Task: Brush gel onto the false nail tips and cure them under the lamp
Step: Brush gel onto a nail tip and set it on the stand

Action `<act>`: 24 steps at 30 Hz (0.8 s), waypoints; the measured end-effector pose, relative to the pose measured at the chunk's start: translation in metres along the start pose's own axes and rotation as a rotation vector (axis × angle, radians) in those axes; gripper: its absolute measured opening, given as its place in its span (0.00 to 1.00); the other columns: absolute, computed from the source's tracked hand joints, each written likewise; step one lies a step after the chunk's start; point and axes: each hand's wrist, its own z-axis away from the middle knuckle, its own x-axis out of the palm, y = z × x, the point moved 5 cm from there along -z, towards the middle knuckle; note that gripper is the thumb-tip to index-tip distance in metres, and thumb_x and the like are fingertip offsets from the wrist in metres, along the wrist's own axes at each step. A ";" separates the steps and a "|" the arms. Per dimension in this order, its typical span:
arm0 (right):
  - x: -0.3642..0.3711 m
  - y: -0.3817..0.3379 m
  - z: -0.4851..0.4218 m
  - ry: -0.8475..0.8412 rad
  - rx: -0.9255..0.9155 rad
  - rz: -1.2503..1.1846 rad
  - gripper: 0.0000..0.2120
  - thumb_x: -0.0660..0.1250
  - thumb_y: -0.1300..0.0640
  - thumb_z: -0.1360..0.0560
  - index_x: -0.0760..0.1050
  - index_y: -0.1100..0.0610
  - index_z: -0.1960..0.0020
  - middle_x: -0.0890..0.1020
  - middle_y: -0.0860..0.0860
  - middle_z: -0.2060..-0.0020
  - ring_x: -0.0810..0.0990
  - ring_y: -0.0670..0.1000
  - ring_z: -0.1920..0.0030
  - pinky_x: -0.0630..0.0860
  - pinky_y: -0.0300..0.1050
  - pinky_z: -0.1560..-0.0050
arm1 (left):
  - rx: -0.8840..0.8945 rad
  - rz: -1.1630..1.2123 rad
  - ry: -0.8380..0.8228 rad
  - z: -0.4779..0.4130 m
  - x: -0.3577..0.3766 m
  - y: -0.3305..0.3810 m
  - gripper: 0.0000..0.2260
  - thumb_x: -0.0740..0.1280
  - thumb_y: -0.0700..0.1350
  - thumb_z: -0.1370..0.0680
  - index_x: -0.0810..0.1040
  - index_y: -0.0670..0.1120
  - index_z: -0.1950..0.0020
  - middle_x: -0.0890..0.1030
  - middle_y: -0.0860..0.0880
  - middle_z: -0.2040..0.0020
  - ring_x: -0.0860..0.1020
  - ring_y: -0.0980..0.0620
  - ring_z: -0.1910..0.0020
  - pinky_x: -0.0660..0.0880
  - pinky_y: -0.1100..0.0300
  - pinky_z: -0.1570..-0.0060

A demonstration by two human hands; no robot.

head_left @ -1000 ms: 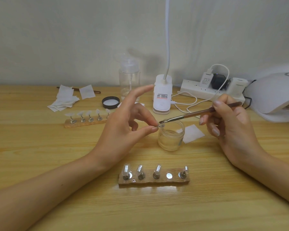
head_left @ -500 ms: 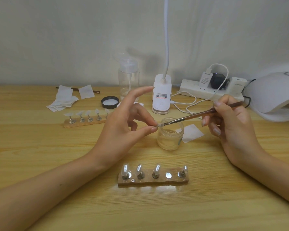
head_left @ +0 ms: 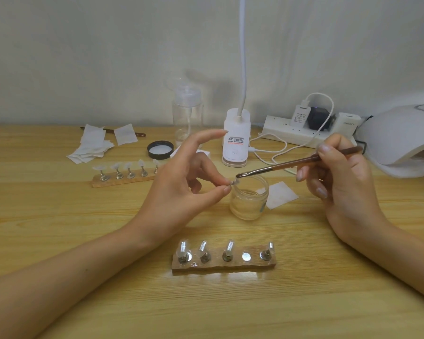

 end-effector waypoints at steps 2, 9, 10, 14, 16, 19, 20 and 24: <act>0.003 -0.001 0.001 -0.034 -0.010 0.002 0.13 0.59 0.56 0.21 0.70 0.48 0.63 0.80 0.53 0.71 0.63 0.45 0.79 0.61 0.35 0.76 | -0.003 0.005 -0.003 0.000 0.000 -0.001 0.32 0.76 0.35 0.26 0.69 0.55 0.27 0.83 0.49 0.60 0.80 0.56 0.63 0.71 0.55 0.69; -0.004 0.001 0.000 0.036 0.020 0.011 0.13 0.60 0.57 0.22 0.70 0.48 0.65 0.79 0.54 0.73 0.61 0.46 0.79 0.61 0.34 0.76 | -0.023 0.038 -0.016 0.000 0.001 -0.003 0.32 0.76 0.35 0.26 0.70 0.55 0.28 0.83 0.49 0.60 0.83 0.48 0.57 0.72 0.52 0.68; -0.003 0.000 0.000 0.034 0.014 -0.004 0.14 0.59 0.57 0.22 0.70 0.47 0.66 0.79 0.54 0.73 0.61 0.46 0.79 0.62 0.34 0.76 | -0.023 0.042 -0.018 0.000 0.001 -0.003 0.32 0.76 0.35 0.26 0.70 0.55 0.28 0.83 0.49 0.60 0.83 0.48 0.57 0.72 0.52 0.68; 0.002 0.000 0.001 -0.023 -0.007 0.017 0.13 0.60 0.55 0.21 0.70 0.46 0.65 0.81 0.54 0.71 0.63 0.46 0.78 0.60 0.36 0.76 | -0.025 0.057 -0.019 0.000 0.000 -0.002 0.31 0.76 0.36 0.27 0.71 0.55 0.28 0.83 0.49 0.60 0.83 0.51 0.57 0.71 0.51 0.68; 0.001 0.002 0.000 -0.014 0.005 0.039 0.13 0.60 0.55 0.22 0.70 0.47 0.65 0.81 0.55 0.71 0.63 0.46 0.78 0.59 0.37 0.76 | -0.027 0.059 -0.018 0.000 0.000 -0.003 0.31 0.77 0.36 0.27 0.71 0.55 0.28 0.83 0.49 0.61 0.83 0.53 0.59 0.71 0.52 0.68; -0.003 0.003 -0.001 0.018 0.018 0.056 0.13 0.61 0.55 0.22 0.70 0.47 0.65 0.80 0.55 0.72 0.62 0.46 0.79 0.60 0.36 0.76 | -0.024 0.058 -0.021 0.000 0.000 -0.003 0.31 0.77 0.35 0.27 0.71 0.54 0.28 0.83 0.50 0.61 0.83 0.55 0.59 0.72 0.57 0.68; -0.004 0.003 -0.001 0.027 0.015 0.051 0.13 0.61 0.55 0.22 0.70 0.47 0.66 0.80 0.55 0.72 0.62 0.46 0.79 0.60 0.35 0.76 | -0.025 0.060 -0.020 0.000 0.001 -0.003 0.31 0.77 0.35 0.27 0.71 0.54 0.28 0.83 0.50 0.61 0.83 0.55 0.59 0.72 0.58 0.68; -0.002 -0.001 0.001 -0.002 -0.040 0.023 0.13 0.59 0.56 0.20 0.70 0.46 0.64 0.81 0.53 0.70 0.64 0.47 0.78 0.62 0.36 0.75 | -0.027 0.071 -0.022 0.000 0.000 -0.003 0.31 0.77 0.36 0.27 0.72 0.54 0.29 0.83 0.50 0.62 0.84 0.55 0.58 0.72 0.58 0.68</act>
